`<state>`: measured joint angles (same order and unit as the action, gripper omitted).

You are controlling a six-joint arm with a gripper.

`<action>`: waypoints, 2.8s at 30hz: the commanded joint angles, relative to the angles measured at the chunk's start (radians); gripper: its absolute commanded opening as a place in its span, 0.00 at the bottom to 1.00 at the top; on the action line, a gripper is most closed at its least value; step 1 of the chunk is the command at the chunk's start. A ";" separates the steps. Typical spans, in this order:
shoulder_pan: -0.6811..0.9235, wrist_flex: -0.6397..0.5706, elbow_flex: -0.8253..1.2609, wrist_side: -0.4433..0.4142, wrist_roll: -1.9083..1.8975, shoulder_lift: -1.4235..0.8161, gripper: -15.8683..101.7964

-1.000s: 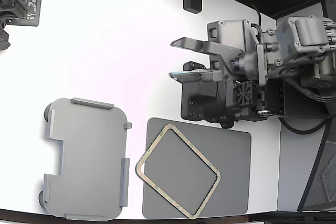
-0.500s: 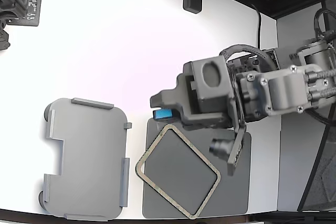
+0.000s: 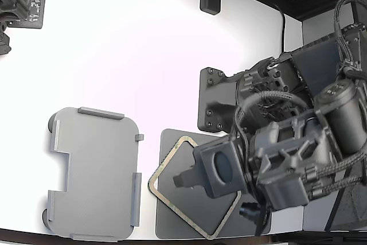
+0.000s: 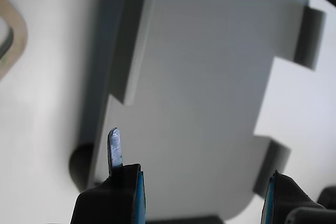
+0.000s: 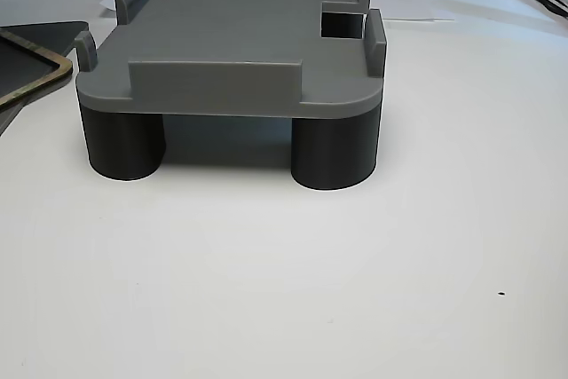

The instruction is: Move top rectangular frame to the holder.

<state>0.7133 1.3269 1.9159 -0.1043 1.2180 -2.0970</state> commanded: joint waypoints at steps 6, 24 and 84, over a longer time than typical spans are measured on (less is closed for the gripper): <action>0.100 -0.032 -0.091 0.133 -0.066 0.106 0.98; 0.360 0.020 -0.150 0.058 -0.107 0.334 0.92; 0.419 0.005 -0.218 0.141 -0.074 0.629 0.70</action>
<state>1.1520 1.3361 1.7150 0.0337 1.1428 -1.4465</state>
